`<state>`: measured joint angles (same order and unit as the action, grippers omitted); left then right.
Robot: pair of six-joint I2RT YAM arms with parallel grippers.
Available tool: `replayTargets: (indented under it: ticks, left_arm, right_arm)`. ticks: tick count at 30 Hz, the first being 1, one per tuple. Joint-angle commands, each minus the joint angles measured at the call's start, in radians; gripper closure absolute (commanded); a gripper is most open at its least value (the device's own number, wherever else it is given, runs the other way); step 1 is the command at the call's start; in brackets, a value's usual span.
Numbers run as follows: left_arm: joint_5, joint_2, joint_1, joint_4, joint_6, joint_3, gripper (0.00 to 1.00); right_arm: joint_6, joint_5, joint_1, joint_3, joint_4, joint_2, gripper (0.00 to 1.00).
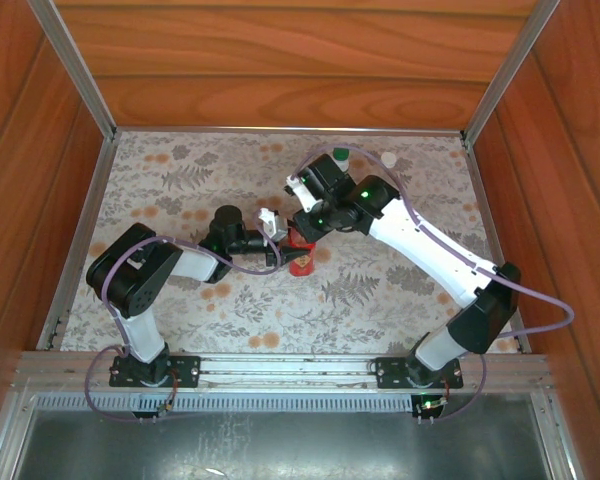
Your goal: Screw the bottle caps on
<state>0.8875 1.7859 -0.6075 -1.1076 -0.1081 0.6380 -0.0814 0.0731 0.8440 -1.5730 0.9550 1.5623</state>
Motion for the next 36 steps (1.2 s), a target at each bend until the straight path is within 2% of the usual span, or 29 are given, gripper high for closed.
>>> replayTargets:
  ticks: [1, 25, 31, 36]
  left_arm:
    - [0.012, 0.012, 0.012, 0.069, 0.014, -0.024, 0.41]
    - [0.047, 0.023, 0.020, 0.069, 0.023, -0.017, 0.41]
    - [0.043, 0.026, 0.020, 0.069, 0.026, -0.013, 0.41]
    - [0.022, 0.024, 0.021, 0.069, 0.026, -0.005, 0.41]
  right_arm:
    - [0.089, -0.039, 0.000, -0.049, 0.040, 0.010, 0.71]
    - [0.359, -0.044, 0.001, -0.148, 0.190, 0.055, 0.71]
    - [0.305, 0.003, 0.001, -0.148, 0.219, 0.093, 0.72]
    - [0.166, 0.069, 0.011, -0.156, 0.245, 0.123, 0.74]
